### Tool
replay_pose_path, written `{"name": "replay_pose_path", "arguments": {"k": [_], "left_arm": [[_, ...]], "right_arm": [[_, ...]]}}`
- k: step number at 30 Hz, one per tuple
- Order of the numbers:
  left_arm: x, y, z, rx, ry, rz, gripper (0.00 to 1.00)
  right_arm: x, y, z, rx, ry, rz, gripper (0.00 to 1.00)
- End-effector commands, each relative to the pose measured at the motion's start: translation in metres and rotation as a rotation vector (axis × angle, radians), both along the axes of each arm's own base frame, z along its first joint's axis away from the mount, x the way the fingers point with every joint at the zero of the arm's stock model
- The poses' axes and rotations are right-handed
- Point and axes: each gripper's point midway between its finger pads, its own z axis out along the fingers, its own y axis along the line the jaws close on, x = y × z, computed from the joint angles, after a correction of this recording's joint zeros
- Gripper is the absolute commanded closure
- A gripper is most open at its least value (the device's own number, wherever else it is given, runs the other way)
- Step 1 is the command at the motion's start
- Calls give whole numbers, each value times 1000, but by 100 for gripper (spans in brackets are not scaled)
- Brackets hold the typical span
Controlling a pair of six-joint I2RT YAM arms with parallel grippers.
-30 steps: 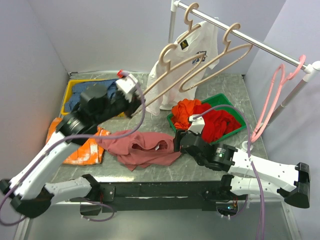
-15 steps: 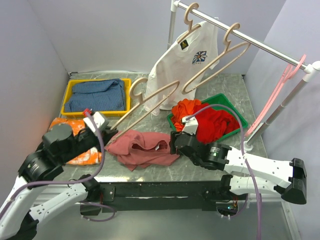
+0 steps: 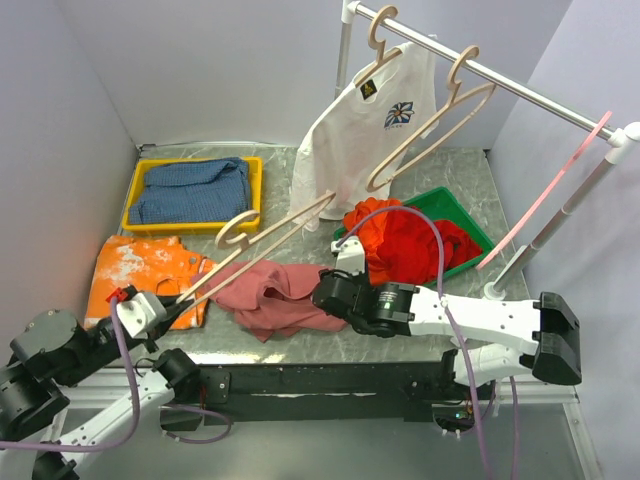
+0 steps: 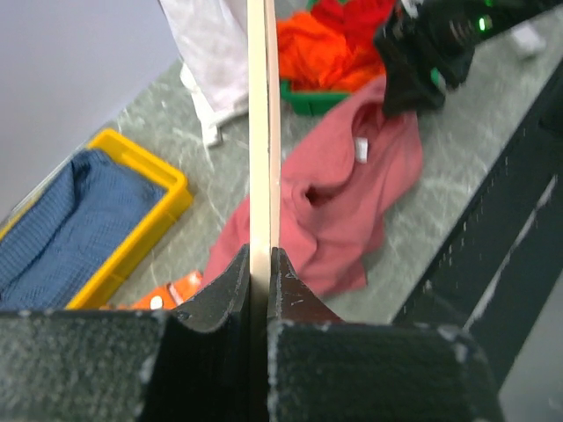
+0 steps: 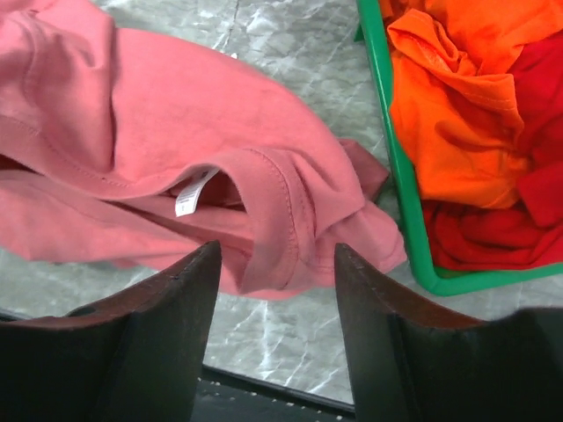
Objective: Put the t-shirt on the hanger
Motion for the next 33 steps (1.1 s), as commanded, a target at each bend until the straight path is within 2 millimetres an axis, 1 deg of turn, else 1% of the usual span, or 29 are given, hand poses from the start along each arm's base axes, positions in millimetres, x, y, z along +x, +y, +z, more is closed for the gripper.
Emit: {"name": "replay_pose_path", "arguments": {"k": [1,2,4,5,6,7,8,12,18,19,25,28,32,33], "left_arm": [[-14,8,-7,77,37,-32,99],[-18,7,-8,82,43,-56,99],[-25,6,-13,94,68,-87,99],[-27,5,-15,100,76,-101,99],[-31,1,-17,104,86,-130,99],[-31,-2,-23,120,114,-143,99],[-33,-4,-26,130,131,-158,99],[-35,-6,-38,167,193,-180,99],[-36,-13,-50,186,258,-202,99],[-35,-14,-52,193,268,-206,99],[-29,-15,-52,210,284,-184,99],[-23,-16,-50,215,279,-168,99],[-20,-20,-48,219,280,-177,99],[-20,-22,-48,221,277,-184,99]], "right_arm": [[12,6,9,13,-48,-34,50],[13,6,7,19,-43,-37,63],[20,-2,6,17,-46,-74,79],[23,-6,6,25,-47,-85,88],[25,-8,7,35,-50,-89,92],[30,-16,9,57,-52,-108,94],[34,-14,13,97,-61,-111,97],[41,-15,21,155,-68,-130,100],[40,-22,30,175,-83,-151,100],[40,-23,34,187,-90,-153,100],[41,-28,46,205,-113,-164,100],[38,-27,52,228,-116,-146,100],[33,-31,60,245,-120,-131,100],[31,-31,65,257,-128,-113,100]]}}
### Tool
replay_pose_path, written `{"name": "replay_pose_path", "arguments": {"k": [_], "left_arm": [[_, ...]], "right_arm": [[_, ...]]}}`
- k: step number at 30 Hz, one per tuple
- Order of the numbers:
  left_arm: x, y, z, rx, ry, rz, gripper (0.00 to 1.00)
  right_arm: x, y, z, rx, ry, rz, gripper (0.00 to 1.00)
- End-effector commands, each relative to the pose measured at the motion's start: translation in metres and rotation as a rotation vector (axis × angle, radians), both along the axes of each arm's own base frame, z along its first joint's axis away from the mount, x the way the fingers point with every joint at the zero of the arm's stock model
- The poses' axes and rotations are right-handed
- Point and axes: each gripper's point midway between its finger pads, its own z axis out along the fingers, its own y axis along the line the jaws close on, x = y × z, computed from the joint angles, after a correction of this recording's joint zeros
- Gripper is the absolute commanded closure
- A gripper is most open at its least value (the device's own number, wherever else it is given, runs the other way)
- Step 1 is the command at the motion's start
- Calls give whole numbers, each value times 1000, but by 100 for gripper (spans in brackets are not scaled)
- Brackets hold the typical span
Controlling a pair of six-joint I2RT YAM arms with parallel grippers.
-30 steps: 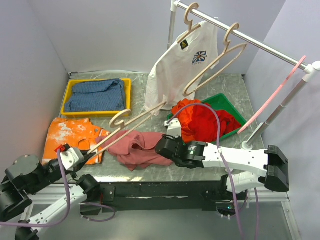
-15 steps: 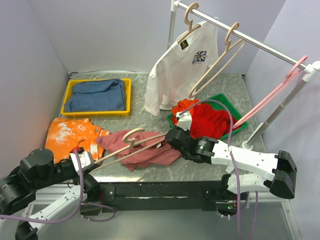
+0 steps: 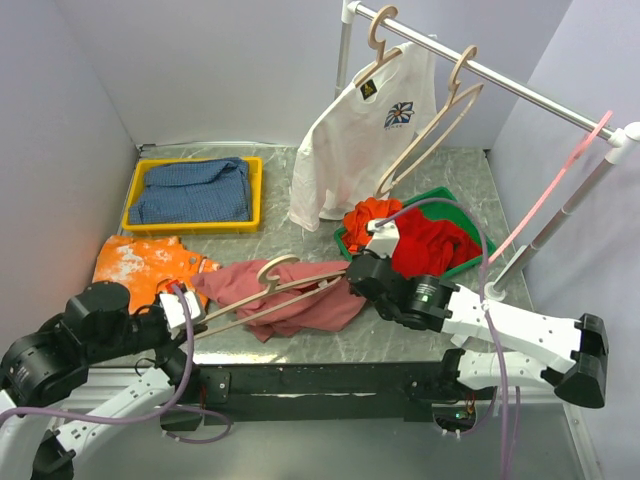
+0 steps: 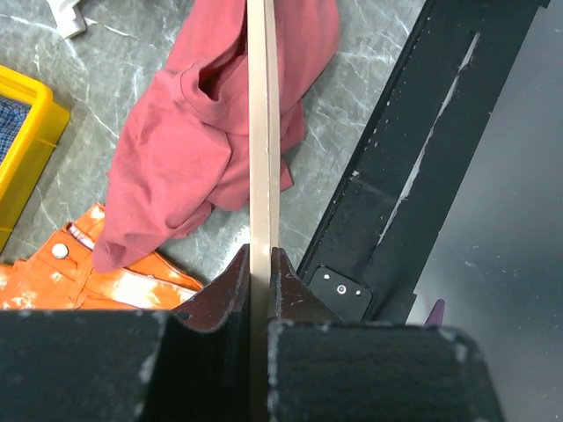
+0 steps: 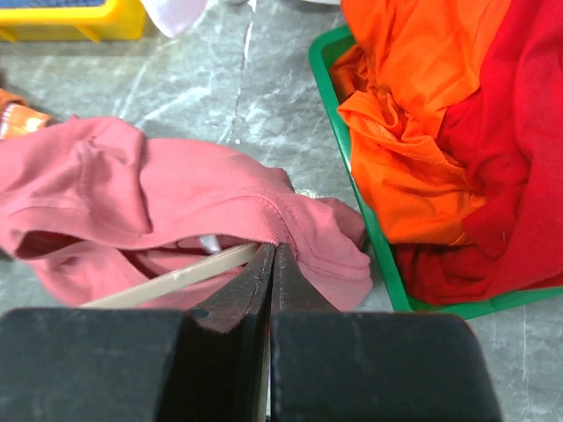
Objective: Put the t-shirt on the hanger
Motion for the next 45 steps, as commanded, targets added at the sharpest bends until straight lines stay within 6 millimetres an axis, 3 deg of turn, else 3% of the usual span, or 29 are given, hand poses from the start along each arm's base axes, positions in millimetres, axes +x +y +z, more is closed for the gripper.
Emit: {"name": "replay_pose_path", "arguments": {"k": [1,6,7,9,10,12,13,15,16,18,19,21,22,24,26,29,30,31,32,33,34,35,37,38,40,43,45], "left_arm": [[7,-11,14,-34,-39,-30,99],[14,-17,23,-52,-74,-41,99],[13,-19,24,-62,-76,-51,99],[14,-20,32,-88,-115,-54,99],[14,-20,34,-96,-130,-58,99],[13,-18,43,-118,-171,-60,99],[13,-18,45,-125,-180,-57,99],[16,-16,52,-137,-214,-40,99],[18,-15,55,-141,-226,-32,99],[19,-14,62,-162,-258,-25,99],[19,-17,69,-192,-284,-33,99],[15,-20,76,-229,-311,-60,99],[15,-21,81,-247,-330,-67,99],[15,-22,80,-251,-333,-68,99],[17,-23,77,-246,-330,-67,99],[17,-32,68,-258,-307,-93,99],[15,-36,66,-268,-299,-117,99],[16,-41,67,-290,-302,-130,99],[18,-45,59,-285,-287,-137,99],[21,-48,59,-280,-299,-145,99],[22,-51,58,-287,-282,-147,99],[26,-58,63,-307,-285,-153,99],[22,-72,66,-343,-261,-224,99],[28,-81,71,-361,-265,-239,99],[32,-91,69,-366,-252,-266,99],[50,-114,46,-339,-162,-282,99],[61,-124,46,-370,-133,-252,99]], "right_arm": [[-3,0,30,63,-64,22,100],[-9,18,76,77,-132,94,100],[-8,22,99,101,-165,91,100],[-13,34,109,67,-178,131,100],[-12,38,131,92,-206,126,100],[-14,49,142,62,-226,156,100],[-13,53,165,93,-255,155,100],[-18,68,177,65,-277,194,100],[-20,73,200,99,-303,201,100],[-30,89,211,66,-329,235,100],[-32,92,233,101,-351,234,100],[-37,100,240,68,-369,243,100],[-44,103,255,97,-382,256,100],[-45,103,268,96,-400,252,100],[-43,99,269,86,-410,246,100],[-37,89,248,74,-375,209,100],[-37,90,222,44,-335,236,100],[-31,75,221,97,-315,199,100],[-28,69,190,52,-284,195,100],[-27,65,181,70,-268,195,100],[-20,45,183,120,-260,157,100],[-19,39,160,93,-234,157,99],[-22,23,164,160,-239,163,97],[-23,19,154,147,-237,172,93],[-28,13,158,187,-253,191,88],[-33,7,145,193,-243,209,78],[-34,5,130,191,-232,209,76]]}}
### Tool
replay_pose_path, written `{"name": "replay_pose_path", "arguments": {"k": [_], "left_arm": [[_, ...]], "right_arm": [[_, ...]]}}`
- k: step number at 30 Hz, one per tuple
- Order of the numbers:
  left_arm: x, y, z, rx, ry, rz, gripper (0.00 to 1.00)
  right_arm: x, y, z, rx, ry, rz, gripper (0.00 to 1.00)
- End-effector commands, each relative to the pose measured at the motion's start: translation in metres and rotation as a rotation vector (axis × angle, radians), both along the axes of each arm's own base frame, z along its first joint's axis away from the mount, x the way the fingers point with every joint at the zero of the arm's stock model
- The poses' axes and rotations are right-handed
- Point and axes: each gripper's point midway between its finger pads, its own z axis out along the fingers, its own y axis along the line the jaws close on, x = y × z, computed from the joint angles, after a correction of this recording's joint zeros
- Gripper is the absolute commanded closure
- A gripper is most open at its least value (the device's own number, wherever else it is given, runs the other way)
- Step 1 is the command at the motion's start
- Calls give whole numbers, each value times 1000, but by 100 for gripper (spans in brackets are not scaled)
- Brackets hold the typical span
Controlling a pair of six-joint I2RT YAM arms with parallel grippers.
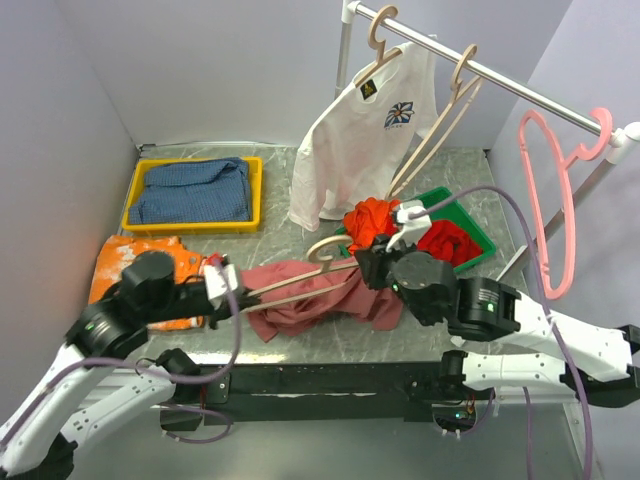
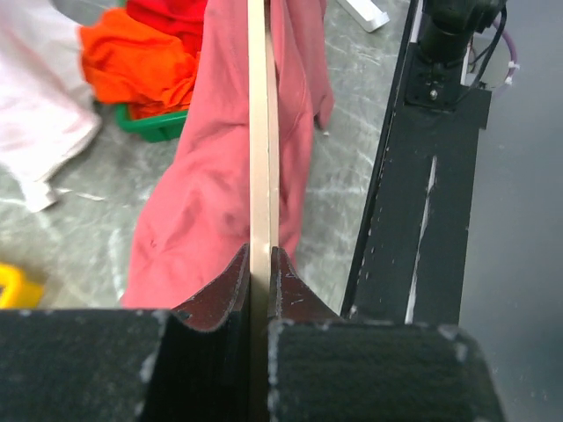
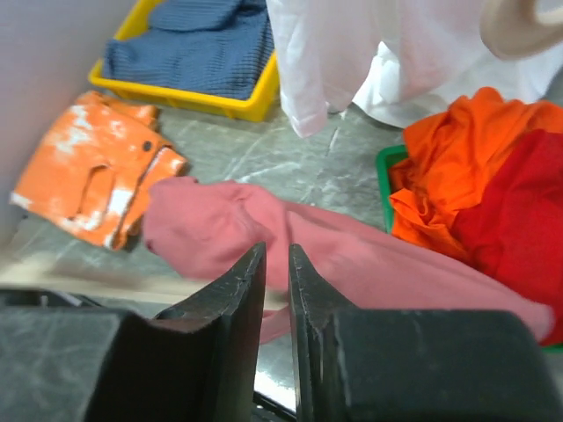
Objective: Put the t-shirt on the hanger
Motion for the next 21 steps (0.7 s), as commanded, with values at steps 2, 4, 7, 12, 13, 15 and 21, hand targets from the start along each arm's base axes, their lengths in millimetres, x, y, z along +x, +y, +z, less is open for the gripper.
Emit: {"name": "replay_pose_path", "arguments": {"k": [2,4,7,12,13,15,21], "left_arm": [[28,-43,18,-147,14,-34,99],[32,-51,13,-187,51,-23,99],[33,-59,8,-247,67,-39,99],[34,-69,-8,-255,168,-47,99],[36,-73,-14,-237,196,-48,99],[37,-75,-19,-224,223,-43,99],[36,-77,-30,-184,263,-45,99]], "right_arm": [[-8,-2,-15,96,20,22,76],[-9,-12,-15,136,22,6,76],[-15,-20,-19,177,21,12,67],[-19,-16,-32,234,-24,68,44],[-17,-17,-33,227,-42,68,43],[-13,-15,-32,232,-71,54,41],[1,-5,-18,205,-117,4,39]]}}
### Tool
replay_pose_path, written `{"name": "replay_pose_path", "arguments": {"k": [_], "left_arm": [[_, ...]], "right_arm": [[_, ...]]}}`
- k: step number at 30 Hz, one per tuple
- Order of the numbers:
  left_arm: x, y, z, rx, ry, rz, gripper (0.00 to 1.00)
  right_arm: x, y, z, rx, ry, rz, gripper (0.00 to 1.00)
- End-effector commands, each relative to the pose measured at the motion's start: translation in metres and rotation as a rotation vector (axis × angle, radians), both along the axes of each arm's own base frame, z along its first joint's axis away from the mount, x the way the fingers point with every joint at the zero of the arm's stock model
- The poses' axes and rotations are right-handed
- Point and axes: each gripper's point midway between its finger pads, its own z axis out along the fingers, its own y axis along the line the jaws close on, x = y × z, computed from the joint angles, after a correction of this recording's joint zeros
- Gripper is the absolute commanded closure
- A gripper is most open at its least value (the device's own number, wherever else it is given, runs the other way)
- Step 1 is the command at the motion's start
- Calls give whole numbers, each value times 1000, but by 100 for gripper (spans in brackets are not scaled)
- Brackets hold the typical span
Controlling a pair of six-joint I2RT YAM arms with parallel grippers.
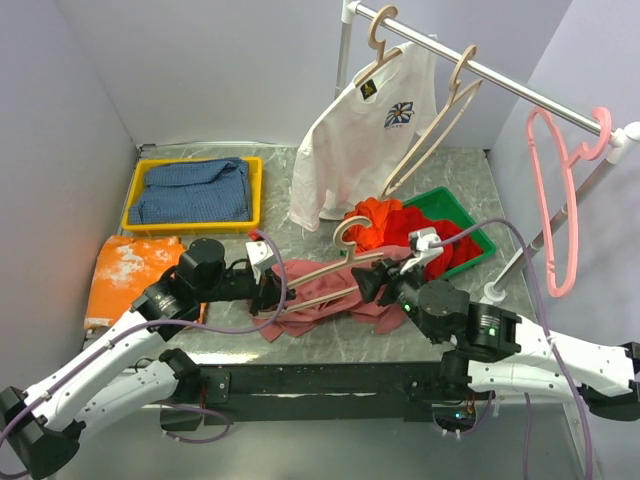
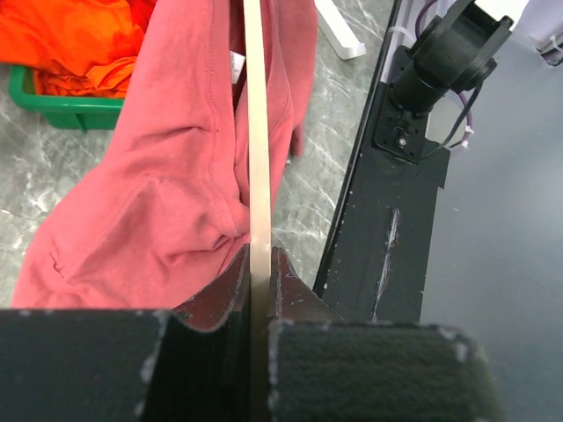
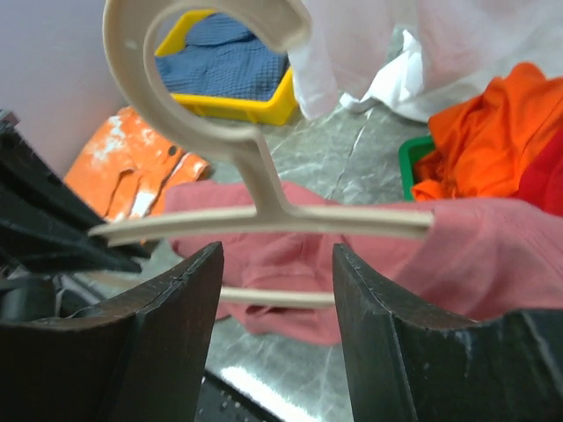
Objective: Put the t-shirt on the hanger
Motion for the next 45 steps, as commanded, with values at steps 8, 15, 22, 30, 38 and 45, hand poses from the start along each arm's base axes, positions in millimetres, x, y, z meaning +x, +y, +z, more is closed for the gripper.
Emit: {"name": "replay_pose_path", "arguments": {"k": [8,15,22,30,38,45], "left_arm": [[-7,-13,25,-50,-45,-76,99],[-14,-19,32,-60,-60,-88,98],[-2,-15,40,-54,-21,21,88],[9,-14,57,-122,74,157,4],[46,20,89,-225,200,555,4],[80,40,47,-42,389,759,4]], "right_arm": [[30,25,23,-31,-71,-121,33],[39,38,8,-45,-82,-151,36],[41,36,-11,-53,-72,-181,81],[42,26,-3,-49,-143,-189,100],[40,21,-17,-82,-187,-170,100],[31,21,-21,-74,-229,-120,100]]}}
